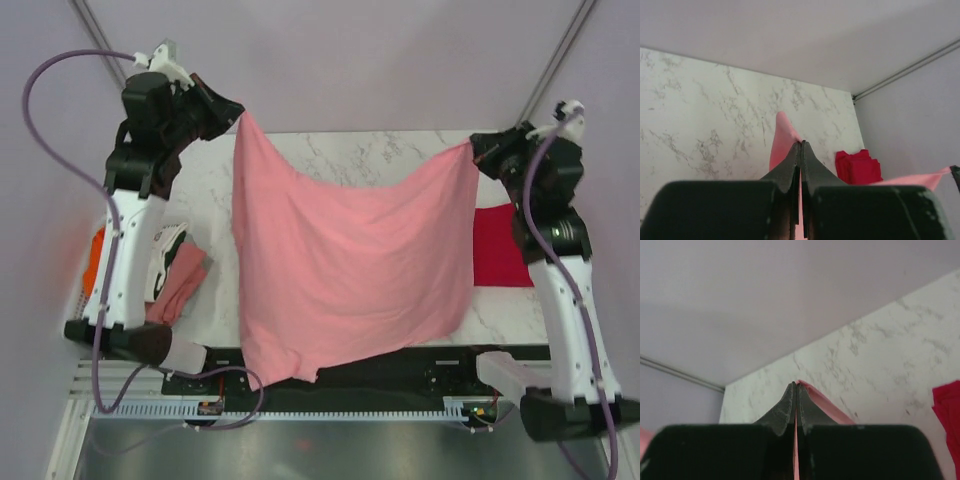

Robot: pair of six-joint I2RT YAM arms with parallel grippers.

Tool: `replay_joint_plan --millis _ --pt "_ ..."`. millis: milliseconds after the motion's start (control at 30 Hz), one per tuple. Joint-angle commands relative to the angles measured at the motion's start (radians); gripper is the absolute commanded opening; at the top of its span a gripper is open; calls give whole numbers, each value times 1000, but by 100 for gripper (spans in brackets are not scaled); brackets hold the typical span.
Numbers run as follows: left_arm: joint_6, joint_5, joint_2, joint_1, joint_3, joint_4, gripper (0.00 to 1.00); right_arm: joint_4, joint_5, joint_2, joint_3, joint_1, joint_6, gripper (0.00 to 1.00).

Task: Fold and stack the t-shirts
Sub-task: Flatten the tshirt out

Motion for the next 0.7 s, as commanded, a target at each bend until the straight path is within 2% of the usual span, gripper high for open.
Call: replay_joint_plan --millis 0,33,133,267,467,533,600,667 --pt "-47 61 94 52 175 83 2 23 -139 213 170 -2 28 0" --pt "-44 61 120 53 293 86 2 9 -138 246 220 -2 22 0" --pt "-18 46 170 56 480 135 2 4 -107 313 367 -5 16 0" --pt "-33 73 226 93 570 214 2 7 -132 410 531 -19 42 0" --pt "0 104 244 107 328 418 2 121 -201 572 490 -27 108 0" --pt "25 104 272 107 277 422 2 147 -210 594 458 -30 111 0" --pt "52 132 278 107 222 449 2 190 -231 614 386 -33 109 0" --pt "59 147 252 107 84 492 2 219 -236 619 288 -36 106 0"
